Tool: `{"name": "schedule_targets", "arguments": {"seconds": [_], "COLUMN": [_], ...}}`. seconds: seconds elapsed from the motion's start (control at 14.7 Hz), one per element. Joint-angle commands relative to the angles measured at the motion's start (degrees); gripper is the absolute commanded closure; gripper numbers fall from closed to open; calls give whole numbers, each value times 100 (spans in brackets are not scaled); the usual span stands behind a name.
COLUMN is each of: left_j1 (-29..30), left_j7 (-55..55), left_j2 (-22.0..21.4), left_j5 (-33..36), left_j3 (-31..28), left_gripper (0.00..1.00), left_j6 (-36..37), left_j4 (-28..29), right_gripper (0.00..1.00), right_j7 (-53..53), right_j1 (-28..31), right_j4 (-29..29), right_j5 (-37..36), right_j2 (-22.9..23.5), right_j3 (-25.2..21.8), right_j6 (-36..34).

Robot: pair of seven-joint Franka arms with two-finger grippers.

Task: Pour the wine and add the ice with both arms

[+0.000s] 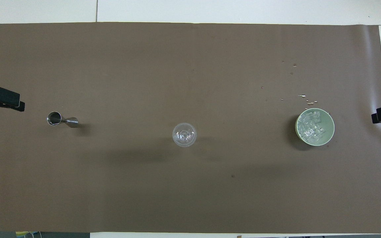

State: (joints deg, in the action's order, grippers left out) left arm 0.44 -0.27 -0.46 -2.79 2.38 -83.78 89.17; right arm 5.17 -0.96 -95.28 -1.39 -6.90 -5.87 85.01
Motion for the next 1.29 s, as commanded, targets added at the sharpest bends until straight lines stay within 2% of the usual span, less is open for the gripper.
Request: {"name": "schedule_targets", "arguments": {"seconds": [0.0, 0.54, 0.75, 0.89, 1.09, 1.23], "left_j1": [62, 35, 158, 421, 948, 1317], "left_j7": [97, -78, -1508, -2551, -3880, -4602], "left_j2": [-68, -183, -52, 142, 851, 1257], "left_j5": [-55, 7, -448, -1027, -1863, -2277], "left_j3": [-1, -1, -19, -36, -54, -54], "left_gripper": [0, 0, 0, 0, 0, 0], "left_j6": [28, 46, 133, 108, 72, -233], "left_j4": [91, 259, 258, 250, -30, -137], "right_gripper": [0, 0, 0, 0, 0, 0], "right_j7": [116, 63, 72, 72, 72, 81], "right_j1": [61, 44, 44, 70, 140, 114], "right_j4": [-140, -140, -140, -132, -132, -132], "right_j5": [95, 95, 95, 95, 95, 95], "right_j2": [-92, -92, -92, -92, -92, -92], "right_j3": [33, 42, 42, 33, -2, 7], "right_j6": [121, 121, 104, 42, 42, 42]}}
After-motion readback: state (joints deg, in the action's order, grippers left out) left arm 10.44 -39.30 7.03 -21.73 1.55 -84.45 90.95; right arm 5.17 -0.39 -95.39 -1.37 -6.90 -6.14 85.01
